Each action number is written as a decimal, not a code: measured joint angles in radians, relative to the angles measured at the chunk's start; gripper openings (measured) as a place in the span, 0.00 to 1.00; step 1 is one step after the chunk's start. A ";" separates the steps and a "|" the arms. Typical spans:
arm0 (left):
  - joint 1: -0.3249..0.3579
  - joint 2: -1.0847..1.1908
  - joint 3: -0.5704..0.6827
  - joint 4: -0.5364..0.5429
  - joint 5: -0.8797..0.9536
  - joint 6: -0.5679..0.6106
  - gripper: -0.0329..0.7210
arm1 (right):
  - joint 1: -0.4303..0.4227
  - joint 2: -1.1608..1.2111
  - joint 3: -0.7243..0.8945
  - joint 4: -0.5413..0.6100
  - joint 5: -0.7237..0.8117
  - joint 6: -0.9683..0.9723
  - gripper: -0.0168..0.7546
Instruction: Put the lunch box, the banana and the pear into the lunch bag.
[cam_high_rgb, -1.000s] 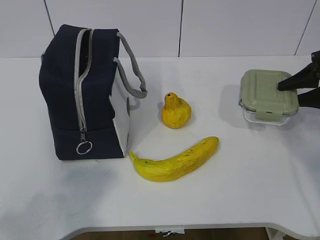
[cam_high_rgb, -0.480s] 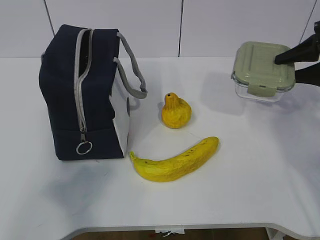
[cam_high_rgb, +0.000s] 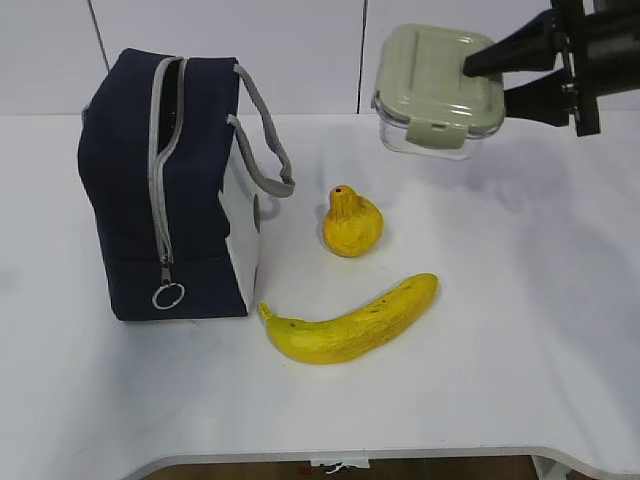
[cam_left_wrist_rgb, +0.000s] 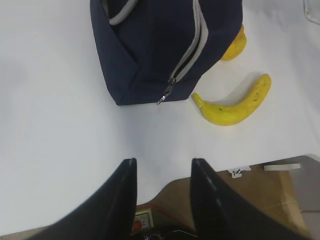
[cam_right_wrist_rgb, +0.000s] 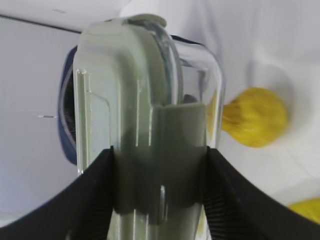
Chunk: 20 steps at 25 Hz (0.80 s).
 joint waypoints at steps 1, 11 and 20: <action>0.000 0.044 -0.023 -0.002 -0.002 0.007 0.41 | 0.019 0.000 -0.018 0.007 0.000 0.000 0.50; 0.000 0.404 -0.206 -0.026 -0.048 0.143 0.53 | 0.147 0.000 -0.162 0.038 0.017 0.005 0.50; 0.000 0.685 -0.328 -0.233 -0.175 0.363 0.52 | 0.242 0.000 -0.166 0.095 -0.079 0.007 0.50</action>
